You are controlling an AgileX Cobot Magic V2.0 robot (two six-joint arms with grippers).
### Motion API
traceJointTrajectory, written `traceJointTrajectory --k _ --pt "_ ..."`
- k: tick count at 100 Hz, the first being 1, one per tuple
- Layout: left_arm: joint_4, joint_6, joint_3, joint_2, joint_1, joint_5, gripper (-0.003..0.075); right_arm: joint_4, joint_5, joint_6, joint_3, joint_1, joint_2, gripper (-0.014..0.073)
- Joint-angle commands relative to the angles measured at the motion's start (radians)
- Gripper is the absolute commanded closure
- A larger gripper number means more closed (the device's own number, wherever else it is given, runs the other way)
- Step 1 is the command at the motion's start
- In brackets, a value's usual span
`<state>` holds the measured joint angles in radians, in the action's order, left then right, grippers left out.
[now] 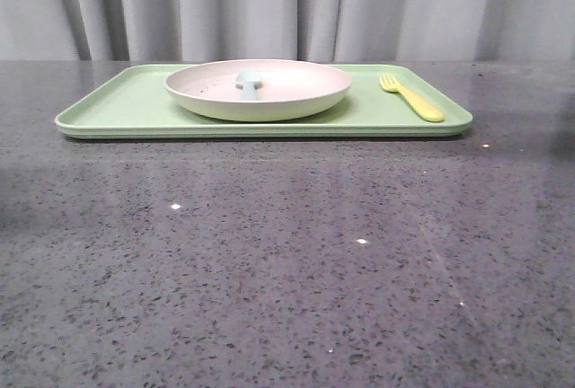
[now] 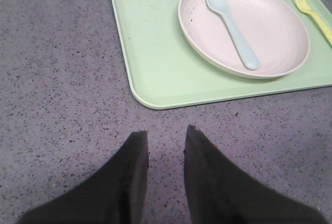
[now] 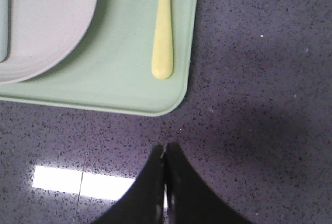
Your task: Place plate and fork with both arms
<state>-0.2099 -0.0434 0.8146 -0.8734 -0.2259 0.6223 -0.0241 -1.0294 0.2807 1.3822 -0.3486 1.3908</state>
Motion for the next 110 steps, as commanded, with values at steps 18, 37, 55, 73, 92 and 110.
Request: traceJointTrajectory --k 18,37,55,73,92,110 --pt "0.019 -0.008 0.026 0.092 0.003 -0.073 0.0741 -0.026 0.265 -0.011 -0.244 0.005 -0.262 0.0657" --pt "0.054 -0.008 -0.010 0.168 0.003 -0.073 0.0741 -0.051 0.401 -0.011 -0.404 0.005 -0.439 0.0657" --pt "0.059 -0.008 -0.072 0.251 0.003 -0.086 0.0741 -0.067 0.500 -0.011 -0.534 0.005 -0.589 0.0657" --pt "0.096 -0.008 -0.119 0.326 0.003 -0.090 0.0741 -0.070 0.538 -0.011 -0.650 0.005 -0.750 0.0660" --pt "0.122 -0.008 -0.164 0.403 0.003 -0.128 0.0741 -0.074 0.538 -0.011 -0.752 0.005 -0.884 0.0660" --pt "0.122 -0.008 -0.211 0.473 0.003 -0.132 0.0741 -0.074 0.537 -0.011 -0.825 0.005 -0.997 0.0660"
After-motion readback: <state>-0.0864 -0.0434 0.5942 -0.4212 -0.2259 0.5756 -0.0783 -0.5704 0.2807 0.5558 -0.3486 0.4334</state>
